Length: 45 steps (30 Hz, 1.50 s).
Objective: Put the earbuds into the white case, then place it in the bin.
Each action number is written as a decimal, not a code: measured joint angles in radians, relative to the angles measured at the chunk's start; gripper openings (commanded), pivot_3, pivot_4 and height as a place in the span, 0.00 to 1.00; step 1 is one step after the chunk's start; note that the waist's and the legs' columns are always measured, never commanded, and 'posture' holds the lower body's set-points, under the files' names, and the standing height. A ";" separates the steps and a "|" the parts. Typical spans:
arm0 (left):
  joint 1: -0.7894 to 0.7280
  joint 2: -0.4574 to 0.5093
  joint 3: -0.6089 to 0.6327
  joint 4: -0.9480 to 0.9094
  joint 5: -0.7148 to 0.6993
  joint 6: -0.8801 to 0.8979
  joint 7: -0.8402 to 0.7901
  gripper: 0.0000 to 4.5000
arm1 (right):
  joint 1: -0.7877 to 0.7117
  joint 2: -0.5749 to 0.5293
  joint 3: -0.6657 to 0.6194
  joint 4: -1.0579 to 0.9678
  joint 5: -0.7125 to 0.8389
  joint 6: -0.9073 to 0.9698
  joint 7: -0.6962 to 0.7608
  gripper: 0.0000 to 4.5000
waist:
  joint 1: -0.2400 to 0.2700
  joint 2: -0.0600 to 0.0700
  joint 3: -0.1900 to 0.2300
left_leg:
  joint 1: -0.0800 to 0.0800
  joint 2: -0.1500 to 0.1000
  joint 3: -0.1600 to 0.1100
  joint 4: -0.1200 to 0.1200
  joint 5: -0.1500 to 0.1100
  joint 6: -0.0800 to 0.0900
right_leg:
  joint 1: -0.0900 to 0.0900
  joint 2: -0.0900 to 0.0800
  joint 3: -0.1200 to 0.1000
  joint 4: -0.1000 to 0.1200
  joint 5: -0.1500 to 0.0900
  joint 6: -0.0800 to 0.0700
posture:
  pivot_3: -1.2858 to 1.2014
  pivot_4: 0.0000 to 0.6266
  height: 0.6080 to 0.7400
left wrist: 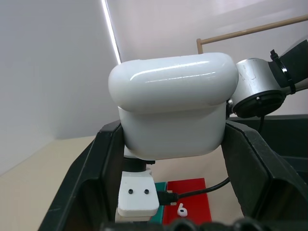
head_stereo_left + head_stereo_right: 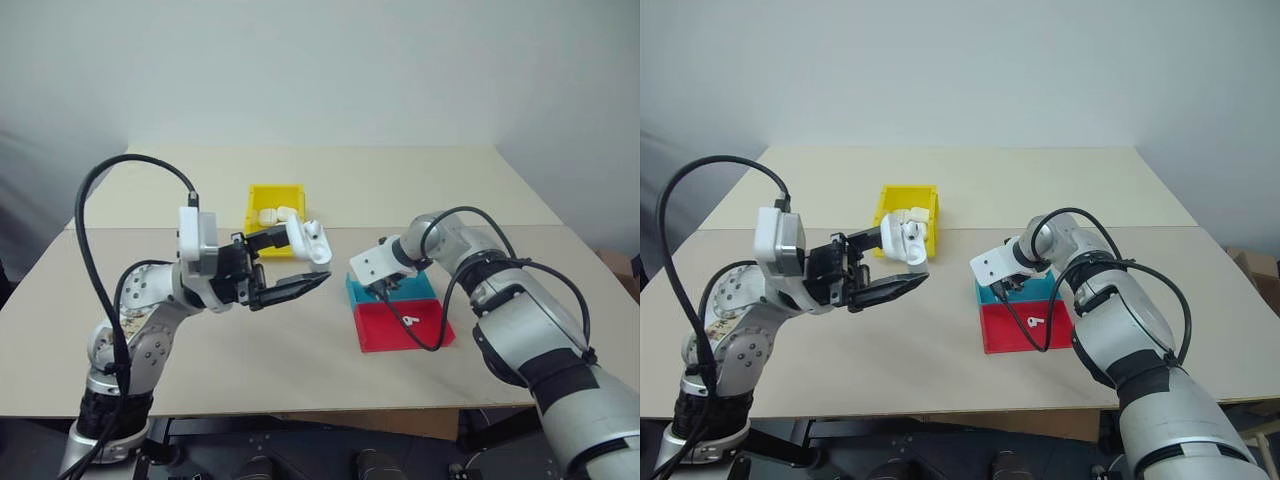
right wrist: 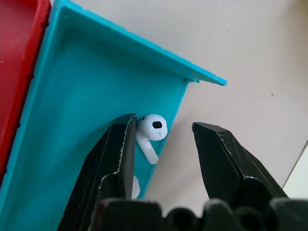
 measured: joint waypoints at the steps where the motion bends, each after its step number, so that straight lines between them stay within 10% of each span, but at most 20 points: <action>1: 0.002 0.000 0.000 -0.003 0.000 0.000 0.002 0.61 | 0.000 0.000 -0.001 0.001 -0.003 0.000 0.000 0.51 | 0.000 0.000 0.000 | 0.000 0.000 0.000 0.000 0.000 0.000 | 0.000 0.000 0.000 0.000 0.000 0.000 | 0.52 0.24 1.00; 19: 0.036 0.018 0.004 -0.048 -0.022 0.000 0.037 0.61 | -0.007 0.001 -0.004 0.015 -0.056 -0.021 -0.009 0.51 | -0.001 0.000 0.000 | 0.002 0.000 0.000 0.000 0.000 0.000 | 0.001 0.000 0.000 0.001 0.000 0.000 | 0.52 0.24 1.00; 27: 0.037 0.028 0.005 -0.052 -0.029 0.000 0.041 0.61 | -0.009 0.011 -0.005 0.025 -0.072 -0.021 0.006 0.01 | -0.001 0.000 0.000 | 0.002 0.000 0.000 0.000 0.000 0.000 | 0.001 0.000 0.000 0.001 0.000 0.000 | 0.52 0.24 1.00; 45: 0.034 0.031 0.005 -0.050 -0.034 0.000 0.039 0.61 | -0.008 0.008 -0.078 0.022 -0.031 0.040 0.160 0.01 | 0.000 0.000 0.000 | 0.001 0.000 0.000 0.000 0.000 0.000 | 0.001 0.000 0.000 0.000 0.000 0.000 | 0.52 0.24 1.00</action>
